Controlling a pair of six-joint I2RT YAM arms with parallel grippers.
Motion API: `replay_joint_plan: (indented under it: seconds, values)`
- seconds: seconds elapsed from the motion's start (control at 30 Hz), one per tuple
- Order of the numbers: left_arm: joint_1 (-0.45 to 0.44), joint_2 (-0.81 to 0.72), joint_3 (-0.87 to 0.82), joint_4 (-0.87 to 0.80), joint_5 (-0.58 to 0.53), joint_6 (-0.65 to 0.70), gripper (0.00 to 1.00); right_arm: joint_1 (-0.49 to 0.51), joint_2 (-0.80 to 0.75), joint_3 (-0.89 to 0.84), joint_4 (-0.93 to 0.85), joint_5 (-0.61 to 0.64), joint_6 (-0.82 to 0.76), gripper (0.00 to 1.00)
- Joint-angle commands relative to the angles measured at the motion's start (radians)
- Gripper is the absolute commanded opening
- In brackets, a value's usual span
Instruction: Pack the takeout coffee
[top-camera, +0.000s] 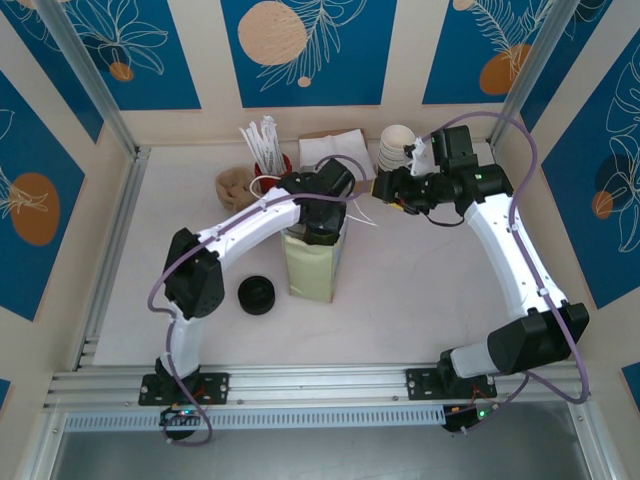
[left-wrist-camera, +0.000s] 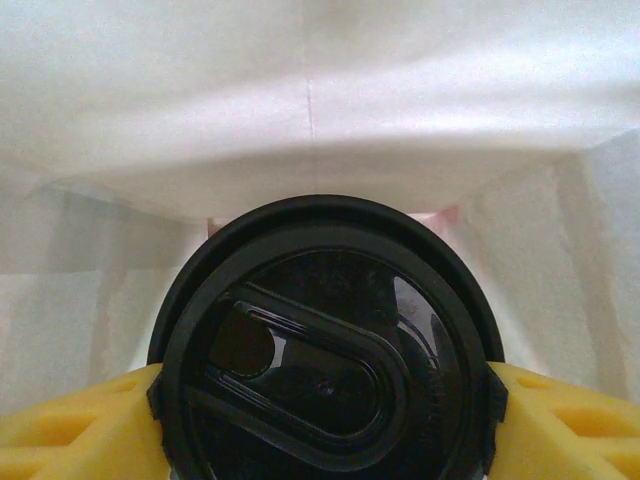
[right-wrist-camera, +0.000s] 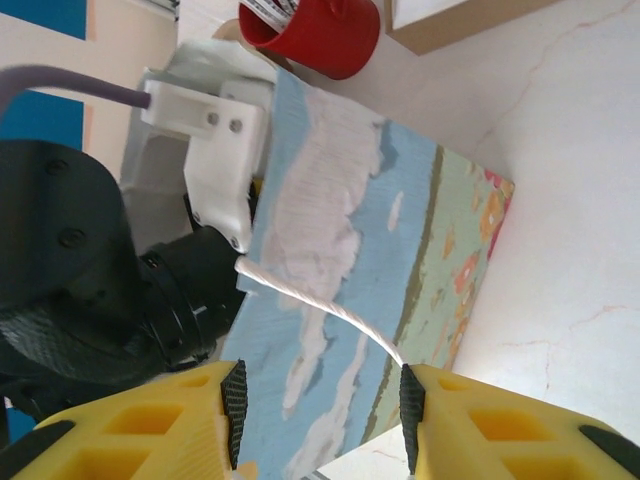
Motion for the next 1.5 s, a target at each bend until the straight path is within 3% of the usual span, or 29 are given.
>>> replay_joint_plan:
  seconds: [0.0, 1.03, 1.47]
  values:
    - [0.014, 0.046, 0.034, -0.059, 0.046, -0.029, 0.71, -0.013, -0.034, -0.026, 0.007, 0.002, 0.03, 0.47]
    - [0.022, 0.168, 0.032, -0.039, 0.106, -0.019, 0.71, 0.051, -0.018, -0.025, 0.018, -0.009, 0.03, 0.47]
    - [0.051, 0.102, 0.121, -0.056, 0.137, -0.045, 0.86, 0.089, 0.092, 0.079, 0.06, -0.041, 0.053, 0.5]
